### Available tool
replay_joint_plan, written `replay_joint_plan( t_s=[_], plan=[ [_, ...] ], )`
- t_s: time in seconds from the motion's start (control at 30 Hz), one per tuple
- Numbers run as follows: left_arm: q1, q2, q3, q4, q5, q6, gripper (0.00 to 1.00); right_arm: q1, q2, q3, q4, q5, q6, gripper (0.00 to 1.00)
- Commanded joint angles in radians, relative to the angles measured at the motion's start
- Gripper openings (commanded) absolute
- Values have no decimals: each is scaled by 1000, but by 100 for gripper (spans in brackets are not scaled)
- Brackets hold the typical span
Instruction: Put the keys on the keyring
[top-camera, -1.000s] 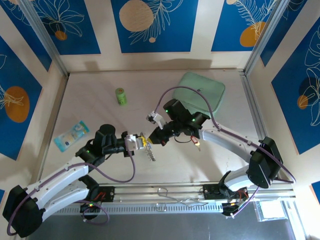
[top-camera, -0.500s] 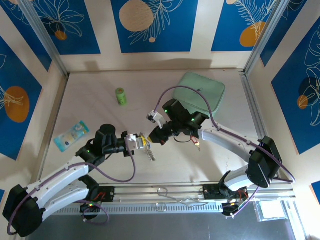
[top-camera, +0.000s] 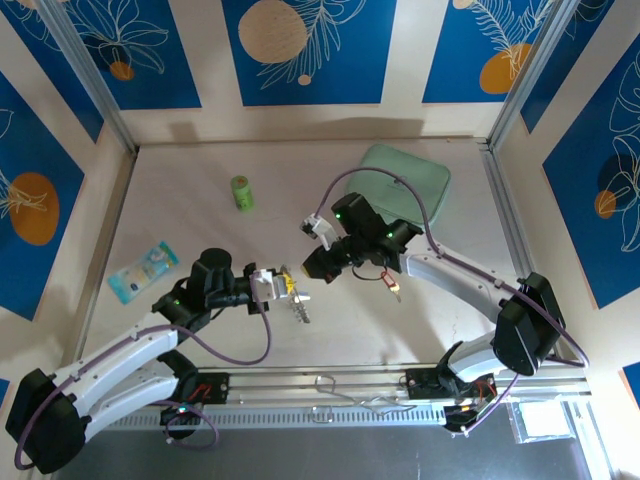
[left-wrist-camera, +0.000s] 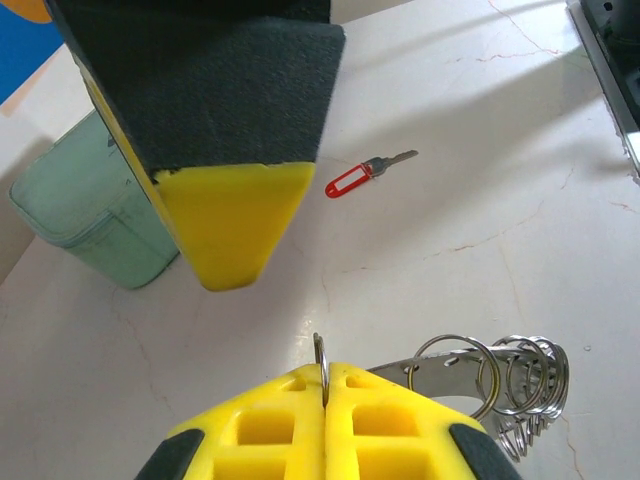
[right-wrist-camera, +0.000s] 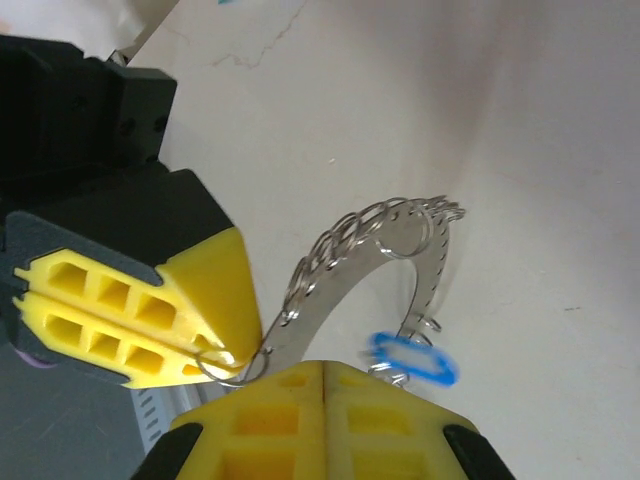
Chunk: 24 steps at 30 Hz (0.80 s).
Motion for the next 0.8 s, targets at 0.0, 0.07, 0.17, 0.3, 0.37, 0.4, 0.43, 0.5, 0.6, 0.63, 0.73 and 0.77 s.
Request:
replay_joint_plan(
  t_s=[0.0,0.07,0.17,0.3,0.37,0.4,0.43,0.5,0.6,0.63,0.73,0.77],
  plan=[
    [-9,2,18,30,40,-7,0,-6,-43,-27,-13,-16,14,0],
    [-9,3,19,28,38,-8,0,-13,-46,-39,-14,-11,22,0],
    [-9,5,22,23,29,-15,0,-26,-59,-74,-7,6,49,0],
    [-9,-3,20,9,11,-30,0,-63,-64,-135,-9,79,122,0],
    [-8,-21,23,-23,-6,-35,0,-73,-55,-166,-18,141,154,15],
    [-9,-32,26,-45,-17,-36,0,-73,-47,-176,-20,159,165,20],
    [-9,-48,36,-81,-34,-36,0,-69,-37,-184,-19,171,175,25],
    [-7,-82,69,-182,-70,-33,0,-54,-6,-190,-19,202,192,33],
    [-6,-155,116,-360,-136,-36,0,-28,43,-182,-4,231,213,39],
    [-7,-187,126,-402,-164,-40,0,-21,62,-175,0,241,223,40],
    [-5,-272,131,-509,-238,-58,0,-10,125,-138,-12,286,264,45],
    [-6,-296,129,-529,-259,-68,0,-6,151,-121,-21,305,282,46]
  ],
)
